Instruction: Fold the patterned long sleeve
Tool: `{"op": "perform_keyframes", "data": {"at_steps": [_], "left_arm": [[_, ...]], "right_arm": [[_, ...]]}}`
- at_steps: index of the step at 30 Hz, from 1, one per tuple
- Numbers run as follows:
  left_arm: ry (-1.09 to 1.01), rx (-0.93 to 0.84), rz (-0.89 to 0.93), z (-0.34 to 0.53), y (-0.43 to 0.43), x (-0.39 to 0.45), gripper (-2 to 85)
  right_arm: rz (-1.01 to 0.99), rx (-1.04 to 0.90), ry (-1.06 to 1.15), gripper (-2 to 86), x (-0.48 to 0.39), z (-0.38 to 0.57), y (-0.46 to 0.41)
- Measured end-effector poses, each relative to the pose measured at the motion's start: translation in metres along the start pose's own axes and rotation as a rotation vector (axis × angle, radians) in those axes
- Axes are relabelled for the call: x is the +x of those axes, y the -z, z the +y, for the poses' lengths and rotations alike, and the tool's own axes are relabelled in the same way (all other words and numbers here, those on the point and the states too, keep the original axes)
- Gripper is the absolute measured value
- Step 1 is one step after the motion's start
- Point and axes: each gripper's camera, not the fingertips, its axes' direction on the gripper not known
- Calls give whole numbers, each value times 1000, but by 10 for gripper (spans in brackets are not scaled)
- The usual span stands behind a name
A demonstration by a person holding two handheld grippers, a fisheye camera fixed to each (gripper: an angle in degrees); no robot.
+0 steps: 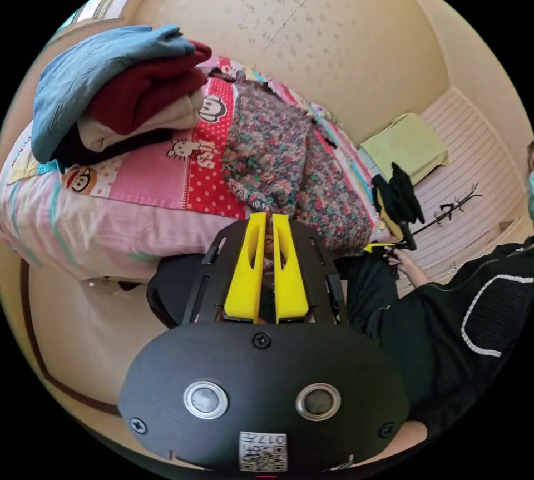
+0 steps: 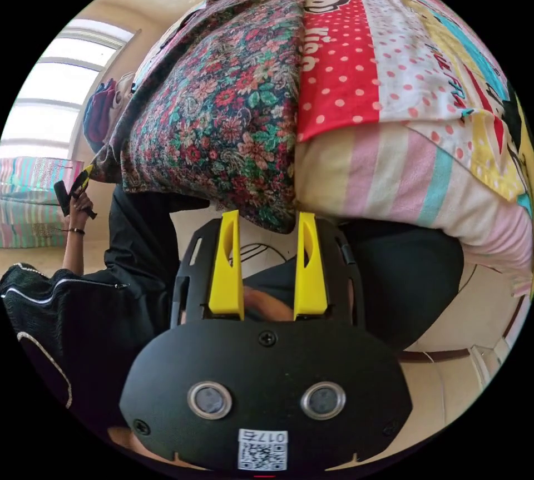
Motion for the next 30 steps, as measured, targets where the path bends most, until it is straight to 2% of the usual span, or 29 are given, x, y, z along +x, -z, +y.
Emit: {"op": "perform_keyframes", "data": {"at_steps": [2, 4, 6, 11, 19, 24, 28, 30], "left_arm": [[5, 62, 45, 3, 17, -3, 7], [1, 80, 42, 4, 31, -3, 6], [-7, 73, 43, 3, 36, -1, 6], [-50, 75, 42, 6, 48, 11, 7], [-33, 77, 43, 12, 59, 8, 6], [-25, 166, 139, 14, 76, 6, 2], [-60, 250, 213, 10, 95, 17, -3], [-103, 323, 270, 7, 106, 29, -5]], "right_arm": [[-69, -121, -16, 137, 10, -8, -21], [-80, -146, -11, 131, 11, -10, -24], [-127, -105, -8, 126, 13, -9, -16], [-540, 115, -112, 108, 55, 16, 0], [-845, 342, -72, 19, 83, 67, 30], [-902, 449, 94, 7, 84, 96, 81], [-778, 576, 295, 6, 59, 119, 160], [-793, 658, 361, 6, 49, 128, 191]]}}
